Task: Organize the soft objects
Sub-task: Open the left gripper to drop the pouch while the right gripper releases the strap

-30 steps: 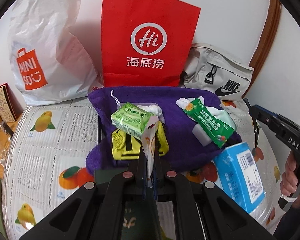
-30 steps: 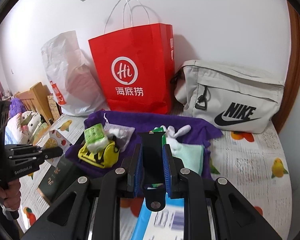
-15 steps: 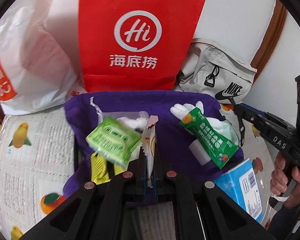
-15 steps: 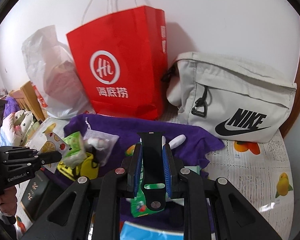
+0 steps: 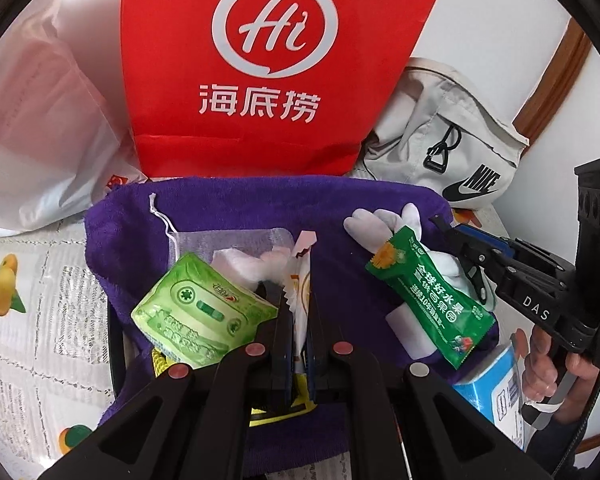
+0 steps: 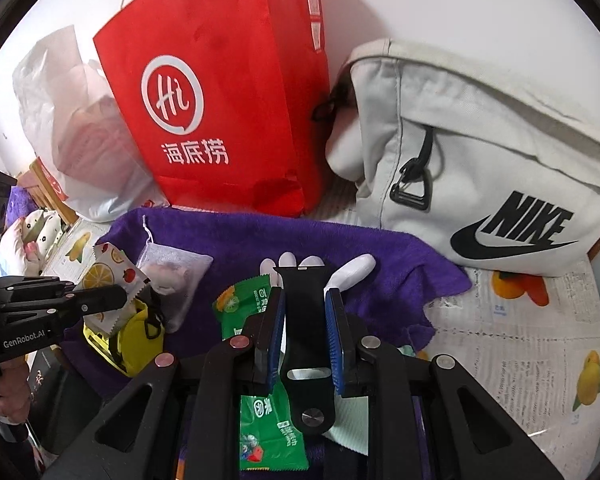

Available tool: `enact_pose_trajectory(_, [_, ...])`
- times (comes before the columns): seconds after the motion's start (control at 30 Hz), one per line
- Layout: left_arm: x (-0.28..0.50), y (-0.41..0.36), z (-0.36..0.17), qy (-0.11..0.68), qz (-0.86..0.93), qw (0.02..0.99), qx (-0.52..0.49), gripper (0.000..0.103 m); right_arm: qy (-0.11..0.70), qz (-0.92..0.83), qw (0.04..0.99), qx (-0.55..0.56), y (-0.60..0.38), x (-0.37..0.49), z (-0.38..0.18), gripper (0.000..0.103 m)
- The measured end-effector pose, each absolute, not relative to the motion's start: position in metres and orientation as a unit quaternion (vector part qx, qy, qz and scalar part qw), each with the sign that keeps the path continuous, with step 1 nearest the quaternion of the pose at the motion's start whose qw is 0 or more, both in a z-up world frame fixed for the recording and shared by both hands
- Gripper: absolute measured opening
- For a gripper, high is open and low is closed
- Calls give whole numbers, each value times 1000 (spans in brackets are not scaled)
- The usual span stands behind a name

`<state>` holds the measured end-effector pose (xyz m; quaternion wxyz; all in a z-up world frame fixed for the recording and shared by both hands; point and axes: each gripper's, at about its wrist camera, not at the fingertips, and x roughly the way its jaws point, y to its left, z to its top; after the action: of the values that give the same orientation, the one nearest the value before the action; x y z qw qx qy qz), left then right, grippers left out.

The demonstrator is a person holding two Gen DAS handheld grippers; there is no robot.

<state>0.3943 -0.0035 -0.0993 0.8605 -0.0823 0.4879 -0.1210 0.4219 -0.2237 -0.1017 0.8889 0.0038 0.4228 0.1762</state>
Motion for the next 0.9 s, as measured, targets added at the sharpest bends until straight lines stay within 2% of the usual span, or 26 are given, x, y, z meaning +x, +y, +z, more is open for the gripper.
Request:
enact_pose_trajectory(0.07, [395,-3,-100,489,-123,859,-88,10,430,177,885,4,-223,425,-105,21])
enact_pose_trajectory(0.13, [395,-2,-100,488,-124,859,-92,21,433,182,883,6,-222,427,-107,21])
enact_pose_trajectory(0.33, [393,0,-93,483,-114,864,-82,33,434,185,881,13,-221,427,-108,22])
enact_pose_trajectory(0.4, [391,1,-91,482,-109,866,-77,33,434,185,882,12,-222,425,-106,27])
enact_pose_trajectory(0.47, [389,2,-88,482,-103,867,-72,33,431,184,883,16,-224,422,-102,38])
enact_pose_trajectory(0.6, [379,5,-80,477,-98,871,-68,34,423,179,888,24,-227,413,-92,40])
enact_pose_trajectory(0.7, [366,7,-71,471,-92,875,-60,46,418,178,890,34,-231,402,-83,47])
enact_pose_trajectory(0.8, [346,11,-60,462,-85,881,-51,46,409,172,896,33,-232,383,-70,52])
enact_pose_trajectory(0.9, [324,15,-50,459,-81,883,-49,50,390,170,904,27,-231,357,-55,65])
